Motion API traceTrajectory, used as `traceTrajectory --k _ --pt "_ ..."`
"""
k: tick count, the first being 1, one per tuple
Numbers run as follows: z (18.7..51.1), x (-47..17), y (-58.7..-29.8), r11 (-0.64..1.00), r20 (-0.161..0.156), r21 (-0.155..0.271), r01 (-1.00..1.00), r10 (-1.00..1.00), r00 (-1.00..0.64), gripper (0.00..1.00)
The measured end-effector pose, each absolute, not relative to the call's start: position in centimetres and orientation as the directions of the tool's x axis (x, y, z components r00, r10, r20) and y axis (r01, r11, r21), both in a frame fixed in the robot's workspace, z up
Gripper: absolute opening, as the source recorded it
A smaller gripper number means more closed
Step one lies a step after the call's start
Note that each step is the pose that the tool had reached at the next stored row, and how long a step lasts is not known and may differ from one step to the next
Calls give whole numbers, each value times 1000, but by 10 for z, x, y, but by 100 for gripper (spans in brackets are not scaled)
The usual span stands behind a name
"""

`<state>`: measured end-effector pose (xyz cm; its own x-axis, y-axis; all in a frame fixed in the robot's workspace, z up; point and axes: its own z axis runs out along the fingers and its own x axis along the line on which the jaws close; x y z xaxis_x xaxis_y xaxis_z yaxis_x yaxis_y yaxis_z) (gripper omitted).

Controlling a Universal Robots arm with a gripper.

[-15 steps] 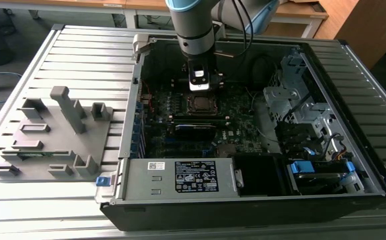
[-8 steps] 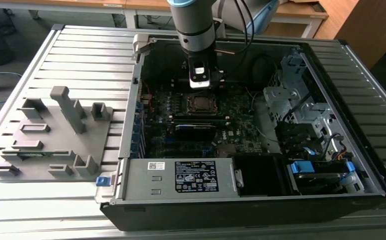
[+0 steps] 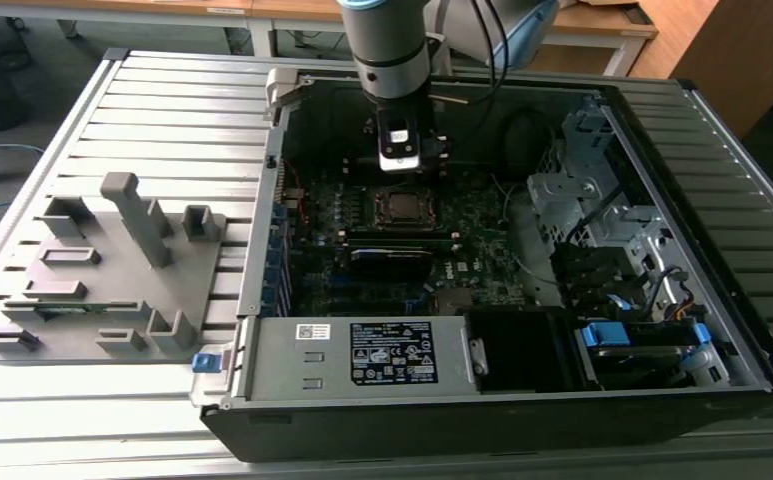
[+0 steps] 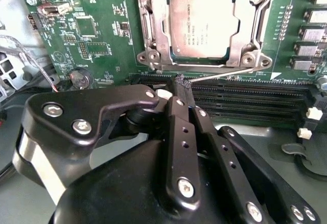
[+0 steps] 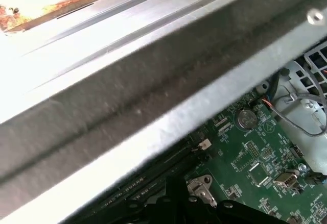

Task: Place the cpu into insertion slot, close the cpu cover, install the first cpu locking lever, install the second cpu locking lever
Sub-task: 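Install the first cpu locking lever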

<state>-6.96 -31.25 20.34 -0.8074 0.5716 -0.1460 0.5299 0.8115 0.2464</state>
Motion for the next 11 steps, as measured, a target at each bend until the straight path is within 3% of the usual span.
traceTrajectory --k 11 --pt "203 -70 -308 811 -146 246 530 572 -807 11"
